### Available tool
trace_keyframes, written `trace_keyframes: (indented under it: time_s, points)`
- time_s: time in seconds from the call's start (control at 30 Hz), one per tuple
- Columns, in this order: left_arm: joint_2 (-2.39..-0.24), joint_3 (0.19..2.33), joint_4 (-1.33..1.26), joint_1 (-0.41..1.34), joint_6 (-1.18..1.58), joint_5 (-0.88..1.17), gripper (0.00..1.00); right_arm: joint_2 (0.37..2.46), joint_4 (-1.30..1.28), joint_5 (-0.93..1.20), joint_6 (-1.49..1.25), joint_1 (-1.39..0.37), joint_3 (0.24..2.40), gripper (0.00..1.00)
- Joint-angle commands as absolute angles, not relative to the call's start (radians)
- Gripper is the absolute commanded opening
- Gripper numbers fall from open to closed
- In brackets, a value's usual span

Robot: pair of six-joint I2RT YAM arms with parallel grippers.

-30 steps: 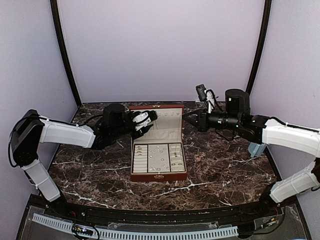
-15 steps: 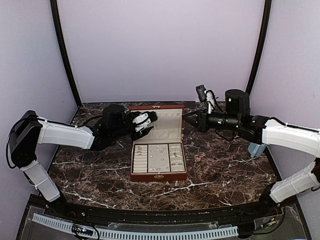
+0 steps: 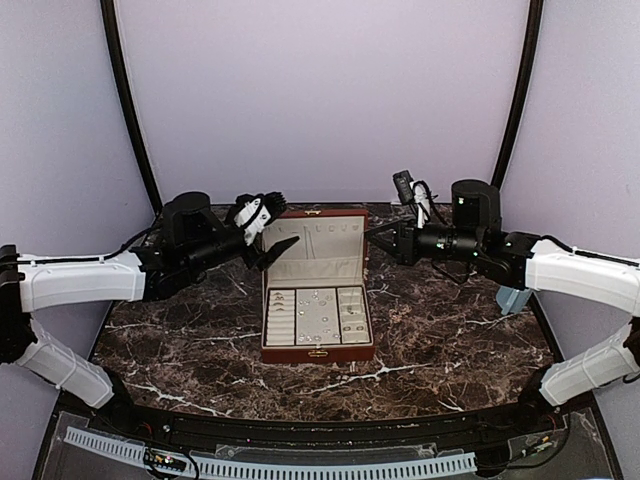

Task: Organize the mixed jewelry
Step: Adjust the compartment pouch in the jewelry box.

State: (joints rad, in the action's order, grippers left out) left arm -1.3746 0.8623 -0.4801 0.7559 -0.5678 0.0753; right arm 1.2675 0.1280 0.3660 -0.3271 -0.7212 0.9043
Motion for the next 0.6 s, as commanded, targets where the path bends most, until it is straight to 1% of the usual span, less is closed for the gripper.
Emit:
trace_keyframes:
  time_s: [0.0, 0.23, 0.43, 0.57]
  points:
    - [-1.276, 0.839, -0.354, 0.759, -0.493, 0.137, 0.82, 1.246, 0.158, 0.365, -0.330, -0.729, 0.915, 0.00]
    - [-1.229, 0.792, -0.194, 0.758, -0.511, 0.150, 0.75, 1.258, 0.161, 0.372, -0.325, -0.728, 0.927, 0.00]
    - [-1.303, 0.781, -0.182, 0.756, -0.511, 0.148, 0.73, 1.265, 0.163, 0.375, -0.326, -0.729, 0.928, 0.00]
    - [-1.379, 0.814, -0.183, 0.742, -0.477, 0.184, 0.72, 1.266, 0.164, 0.373, -0.325, -0.729, 0.922, 0.00]
